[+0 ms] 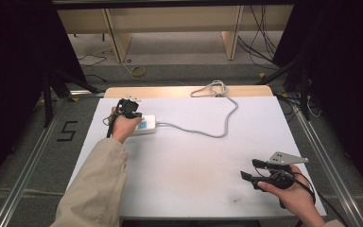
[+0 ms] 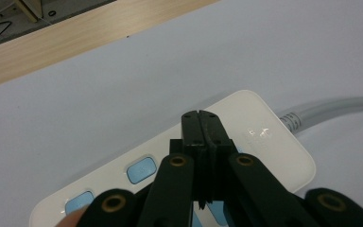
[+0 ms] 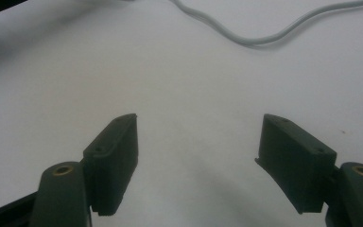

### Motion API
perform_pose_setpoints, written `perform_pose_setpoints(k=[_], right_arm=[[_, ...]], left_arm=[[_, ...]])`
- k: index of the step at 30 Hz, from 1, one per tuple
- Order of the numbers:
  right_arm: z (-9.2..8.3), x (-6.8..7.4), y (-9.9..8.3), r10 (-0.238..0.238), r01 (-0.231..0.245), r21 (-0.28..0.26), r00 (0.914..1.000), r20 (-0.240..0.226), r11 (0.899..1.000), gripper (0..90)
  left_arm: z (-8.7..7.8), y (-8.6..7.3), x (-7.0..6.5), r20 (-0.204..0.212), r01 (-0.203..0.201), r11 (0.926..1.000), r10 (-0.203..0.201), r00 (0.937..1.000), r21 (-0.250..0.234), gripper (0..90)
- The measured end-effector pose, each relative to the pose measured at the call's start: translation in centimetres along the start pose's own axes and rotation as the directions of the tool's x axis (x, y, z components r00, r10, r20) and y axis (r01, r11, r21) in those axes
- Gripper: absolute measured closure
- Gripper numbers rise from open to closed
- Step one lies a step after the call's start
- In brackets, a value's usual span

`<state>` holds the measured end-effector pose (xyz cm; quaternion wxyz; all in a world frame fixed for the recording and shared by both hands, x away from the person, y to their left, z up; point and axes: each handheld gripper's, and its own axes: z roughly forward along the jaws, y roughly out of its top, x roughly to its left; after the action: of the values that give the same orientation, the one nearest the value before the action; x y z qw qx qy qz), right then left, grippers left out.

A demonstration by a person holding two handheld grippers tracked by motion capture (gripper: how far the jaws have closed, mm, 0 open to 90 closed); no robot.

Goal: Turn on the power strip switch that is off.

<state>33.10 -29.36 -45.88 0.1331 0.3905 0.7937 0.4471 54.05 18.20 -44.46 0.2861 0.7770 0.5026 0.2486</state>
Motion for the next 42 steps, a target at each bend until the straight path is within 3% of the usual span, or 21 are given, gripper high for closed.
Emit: perform_pose_setpoints(k=[22,42], right_arm=[[0.1,0.0,0.0,0.000,0.000,0.003,1.0000,0.000,1.000,29.7],[0.1,-0.1,-0.1,0.004,-0.004,0.003,1.0000,-0.004,1.000,29.7]], left_arm=[[0.5,0.3,0.4,0.001,0.016,0.9997,-0.016,0.9999,0.017,89.9],[1.4,1.0,-0.2,0.010,-0.009,0.9985,0.008,0.9999,0.053,89.9]])
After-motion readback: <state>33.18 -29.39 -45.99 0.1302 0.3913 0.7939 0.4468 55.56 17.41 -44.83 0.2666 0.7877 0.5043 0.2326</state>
